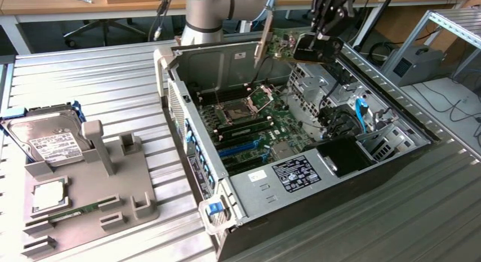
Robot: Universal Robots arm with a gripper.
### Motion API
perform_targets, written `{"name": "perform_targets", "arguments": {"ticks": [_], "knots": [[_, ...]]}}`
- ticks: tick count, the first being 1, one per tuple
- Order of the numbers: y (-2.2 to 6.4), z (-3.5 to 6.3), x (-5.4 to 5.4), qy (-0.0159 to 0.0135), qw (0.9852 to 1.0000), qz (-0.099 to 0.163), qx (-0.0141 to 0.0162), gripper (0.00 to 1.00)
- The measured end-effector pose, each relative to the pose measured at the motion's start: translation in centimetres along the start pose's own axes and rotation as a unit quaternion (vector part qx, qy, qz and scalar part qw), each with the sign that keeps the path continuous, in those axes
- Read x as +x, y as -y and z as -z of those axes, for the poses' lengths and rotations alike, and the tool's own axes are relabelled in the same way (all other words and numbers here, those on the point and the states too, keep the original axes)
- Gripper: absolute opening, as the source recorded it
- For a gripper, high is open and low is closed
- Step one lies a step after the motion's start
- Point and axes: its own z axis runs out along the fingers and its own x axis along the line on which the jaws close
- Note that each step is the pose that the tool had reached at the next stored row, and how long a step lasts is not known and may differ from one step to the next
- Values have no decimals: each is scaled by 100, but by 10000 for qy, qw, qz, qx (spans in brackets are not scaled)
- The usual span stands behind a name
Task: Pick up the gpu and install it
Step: 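Insert the gpu into the slot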
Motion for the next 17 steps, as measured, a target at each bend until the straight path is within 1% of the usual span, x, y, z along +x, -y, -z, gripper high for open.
{"name": "perform_targets", "arguments": {"ticks": [1,3,6,10,11,12,14,15,17], "knots": [[0,0,-2,-3,9999,122,-3,27],[-1,0,-4,-8,9996,269,-6,27],[-2,0,-7,-16,9988,485,-10,27],[-3,-1,-11,-27,9967,811,-16,27],[-4,-1,-11,-29,9963,859,-17,27],[-4,-1,-12,-33,9953,969,-20,27],[-4,-1,-14,-38,9939,1106,-22,27],[-4,-1,-14,-41,9927,1209,-24,27],[-5,-1,-15,-45,9909,1342,-27,27]]}}
